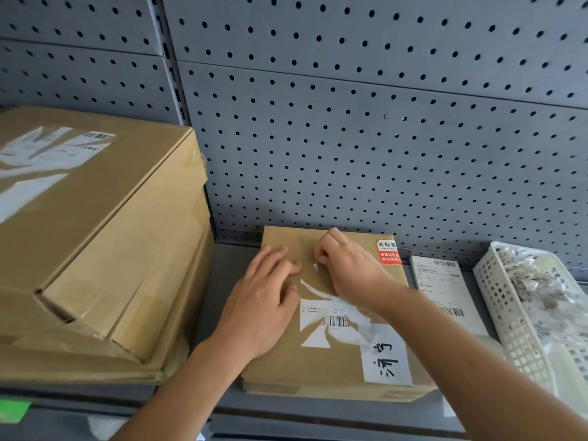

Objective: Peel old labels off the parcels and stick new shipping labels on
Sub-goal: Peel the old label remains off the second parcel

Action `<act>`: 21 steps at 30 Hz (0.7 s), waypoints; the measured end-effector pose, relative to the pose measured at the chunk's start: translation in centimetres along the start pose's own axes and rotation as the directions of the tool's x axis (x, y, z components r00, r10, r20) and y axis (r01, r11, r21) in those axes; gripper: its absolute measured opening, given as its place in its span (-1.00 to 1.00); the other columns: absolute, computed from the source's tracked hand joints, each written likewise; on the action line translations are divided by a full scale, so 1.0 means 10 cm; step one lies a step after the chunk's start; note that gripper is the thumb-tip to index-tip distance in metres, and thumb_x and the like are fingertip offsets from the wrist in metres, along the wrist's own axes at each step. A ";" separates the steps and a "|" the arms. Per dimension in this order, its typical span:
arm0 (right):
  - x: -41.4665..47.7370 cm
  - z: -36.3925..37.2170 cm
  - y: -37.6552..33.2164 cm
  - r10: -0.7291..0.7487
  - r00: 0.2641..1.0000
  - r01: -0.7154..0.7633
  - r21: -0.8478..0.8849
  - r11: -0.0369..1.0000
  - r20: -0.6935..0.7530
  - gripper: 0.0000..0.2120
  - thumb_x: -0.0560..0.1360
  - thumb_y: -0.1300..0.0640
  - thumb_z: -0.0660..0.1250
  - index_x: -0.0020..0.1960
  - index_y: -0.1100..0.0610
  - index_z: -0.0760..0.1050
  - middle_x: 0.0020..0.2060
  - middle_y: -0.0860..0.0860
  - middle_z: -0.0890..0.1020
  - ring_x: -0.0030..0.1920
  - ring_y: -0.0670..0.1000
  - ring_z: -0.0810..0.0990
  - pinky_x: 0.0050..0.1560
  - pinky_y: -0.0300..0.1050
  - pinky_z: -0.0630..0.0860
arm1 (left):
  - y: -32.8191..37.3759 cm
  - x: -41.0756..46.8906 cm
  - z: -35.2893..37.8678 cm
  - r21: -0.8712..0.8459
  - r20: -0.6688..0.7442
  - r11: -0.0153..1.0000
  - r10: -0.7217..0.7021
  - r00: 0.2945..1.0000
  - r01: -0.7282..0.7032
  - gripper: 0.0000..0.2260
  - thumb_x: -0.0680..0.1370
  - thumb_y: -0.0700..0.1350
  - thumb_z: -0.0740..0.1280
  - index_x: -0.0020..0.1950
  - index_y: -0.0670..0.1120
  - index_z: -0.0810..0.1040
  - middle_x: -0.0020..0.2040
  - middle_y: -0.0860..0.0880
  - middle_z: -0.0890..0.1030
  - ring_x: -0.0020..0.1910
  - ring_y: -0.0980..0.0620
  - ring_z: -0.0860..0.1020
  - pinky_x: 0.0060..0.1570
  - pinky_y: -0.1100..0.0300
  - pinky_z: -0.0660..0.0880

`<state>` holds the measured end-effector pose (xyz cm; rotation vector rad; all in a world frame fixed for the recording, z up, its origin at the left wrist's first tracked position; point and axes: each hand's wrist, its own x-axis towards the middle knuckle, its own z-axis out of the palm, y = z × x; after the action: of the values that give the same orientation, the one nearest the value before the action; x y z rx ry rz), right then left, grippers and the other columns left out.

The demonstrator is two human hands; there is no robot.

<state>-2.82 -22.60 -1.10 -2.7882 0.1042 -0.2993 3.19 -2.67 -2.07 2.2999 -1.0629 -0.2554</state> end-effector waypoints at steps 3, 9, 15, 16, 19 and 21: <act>-0.06 -0.01 0.01 -0.008 0.999 0.013 0.093 0.996 -0.054 -0.91 0.60 0.25 0.23 0.04 0.12 0.48 -0.02 -0.05 0.45 -0.11 0.04 0.49 -0.04 -0.08 0.43 | 0.00 0.00 0.00 -0.002 0.001 1.000 -0.003 1.000 0.003 -0.69 0.69 0.00 0.13 0.43 0.16 0.39 0.59 0.27 0.11 0.57 0.31 -0.16 0.50 0.05 0.22; -0.08 -0.03 0.01 -0.001 0.998 0.013 0.179 0.984 -0.068 -0.94 0.54 0.20 0.39 0.01 0.09 0.57 -0.02 -0.09 0.47 -0.14 -0.11 0.48 -0.06 -0.34 0.41 | 0.01 0.00 0.00 -0.001 0.004 1.000 -0.003 1.000 0.003 -0.70 0.69 0.01 0.13 0.43 0.16 0.39 0.59 0.28 0.11 0.57 0.33 -0.17 0.48 0.07 0.22; -0.13 -0.07 -0.03 0.088 0.992 -0.062 0.246 0.967 -0.095 -0.92 0.60 0.26 0.29 -0.06 0.13 0.50 -0.06 -0.07 0.49 -0.15 -0.09 0.47 -0.11 -0.33 0.40 | 0.01 -0.01 -0.01 0.001 0.006 1.000 -0.001 1.000 0.001 -0.69 0.69 0.02 0.13 0.44 0.17 0.38 0.59 0.29 0.10 0.57 0.33 -0.17 0.48 0.09 0.20; -0.14 -0.09 -0.02 0.095 0.990 -0.067 0.251 0.966 -0.100 -0.93 0.60 0.26 0.29 -0.05 0.13 0.50 -0.05 -0.08 0.49 -0.14 -0.09 0.47 -0.10 -0.30 0.41 | 0.00 -0.01 -0.01 0.001 0.004 1.000 -0.002 1.000 0.002 -0.69 0.69 0.02 0.13 0.44 0.18 0.38 0.58 0.30 0.11 0.56 0.34 -0.17 0.48 0.09 0.20; -0.15 -0.09 0.00 0.080 0.992 -0.057 0.227 0.972 -0.092 -0.92 0.58 0.20 0.34 0.07 0.11 0.54 0.00 -0.12 0.49 -0.10 -0.14 0.50 -0.02 -0.31 0.45 | 0.01 0.00 0.00 0.005 0.004 1.000 -0.002 1.000 0.002 -0.69 0.69 0.02 0.13 0.44 0.18 0.38 0.58 0.30 0.11 0.56 0.34 -0.17 0.48 0.08 0.19; -0.12 -0.06 0.00 0.053 0.996 -0.038 0.186 0.982 -0.074 -0.81 0.56 0.17 0.39 0.17 0.09 0.57 0.02 -0.14 0.48 -0.08 -0.16 0.52 0.02 -0.31 0.46 | 0.01 0.00 -0.01 0.009 0.009 1.000 -0.008 1.000 0.008 -0.69 0.69 0.02 0.13 0.44 0.17 0.38 0.59 0.30 0.10 0.56 0.33 -0.17 0.47 0.08 0.19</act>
<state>-4.14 -22.62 -0.78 -2.5868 0.1505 -0.3868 3.13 -2.66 -1.92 2.3136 -1.0620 -0.2654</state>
